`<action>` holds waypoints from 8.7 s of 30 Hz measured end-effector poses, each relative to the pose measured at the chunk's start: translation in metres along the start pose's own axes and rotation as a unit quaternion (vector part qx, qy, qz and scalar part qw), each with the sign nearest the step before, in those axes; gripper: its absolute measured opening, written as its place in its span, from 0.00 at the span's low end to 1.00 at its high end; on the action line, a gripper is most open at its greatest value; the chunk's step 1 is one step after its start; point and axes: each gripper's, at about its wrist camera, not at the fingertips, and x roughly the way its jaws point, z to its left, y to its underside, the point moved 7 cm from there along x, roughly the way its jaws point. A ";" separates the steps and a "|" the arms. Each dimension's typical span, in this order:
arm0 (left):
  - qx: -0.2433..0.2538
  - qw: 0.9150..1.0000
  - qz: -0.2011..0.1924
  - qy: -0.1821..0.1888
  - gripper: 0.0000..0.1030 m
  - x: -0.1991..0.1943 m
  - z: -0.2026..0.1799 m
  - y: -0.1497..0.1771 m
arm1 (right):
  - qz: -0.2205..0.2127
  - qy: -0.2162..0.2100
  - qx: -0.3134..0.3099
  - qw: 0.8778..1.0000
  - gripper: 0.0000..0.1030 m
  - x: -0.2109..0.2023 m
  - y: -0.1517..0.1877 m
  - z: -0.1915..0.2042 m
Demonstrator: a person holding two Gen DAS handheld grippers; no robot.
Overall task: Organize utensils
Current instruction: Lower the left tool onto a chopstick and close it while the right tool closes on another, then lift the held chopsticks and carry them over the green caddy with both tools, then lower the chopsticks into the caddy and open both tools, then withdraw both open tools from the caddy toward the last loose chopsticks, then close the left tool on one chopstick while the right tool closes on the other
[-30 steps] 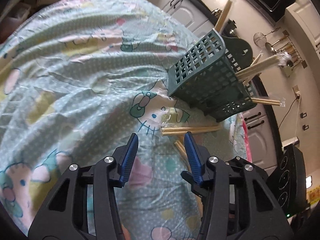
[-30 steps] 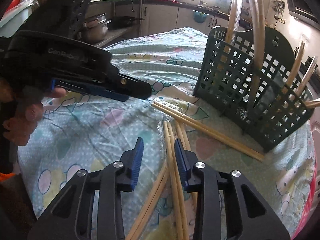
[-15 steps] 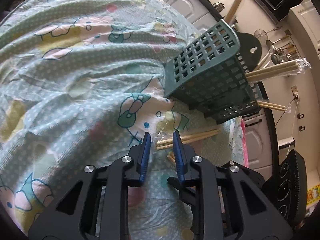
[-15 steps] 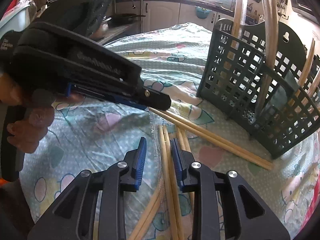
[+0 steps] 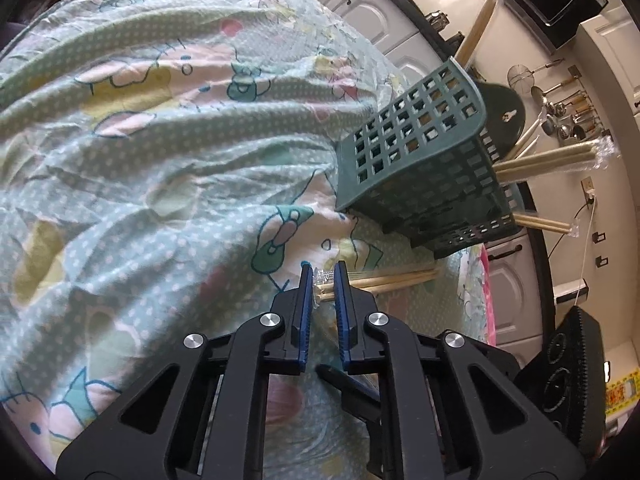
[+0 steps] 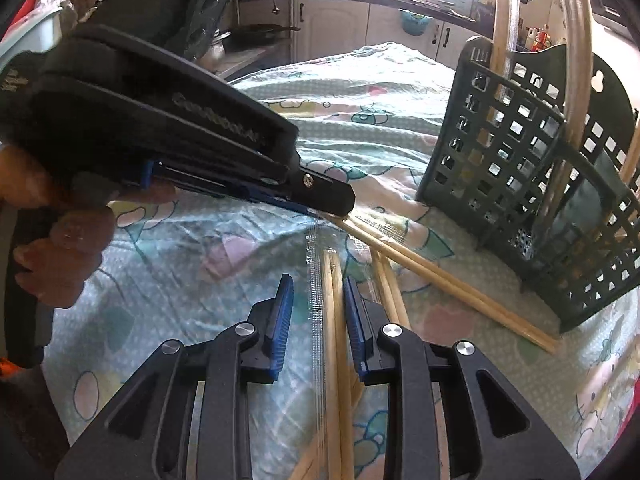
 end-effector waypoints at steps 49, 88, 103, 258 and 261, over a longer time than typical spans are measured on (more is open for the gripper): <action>0.144 0.977 -0.157 0.015 0.02 -0.137 -0.113 0.017 | -0.240 0.028 0.075 0.967 0.05 -0.195 -0.027 -0.062; 0.197 0.942 -0.270 -0.005 0.02 -0.250 -0.179 -0.020 | -0.345 0.095 0.097 0.929 0.05 -0.295 -0.063 -0.100; 0.209 0.935 -0.287 -0.028 0.02 -0.247 -0.189 -0.064 | -0.352 0.118 0.094 0.924 0.05 -0.298 -0.108 -0.124; 0.209 0.967 0.125 -0.068 0.38 0.009 -0.108 0.205 | 0.008 0.010 0.123 0.992 0.21 -0.092 0.143 -0.077; 0.231 0.962 0.121 -0.084 0.38 0.014 -0.110 0.206 | 0.007 0.010 0.127 0.992 0.12 -0.093 0.143 -0.080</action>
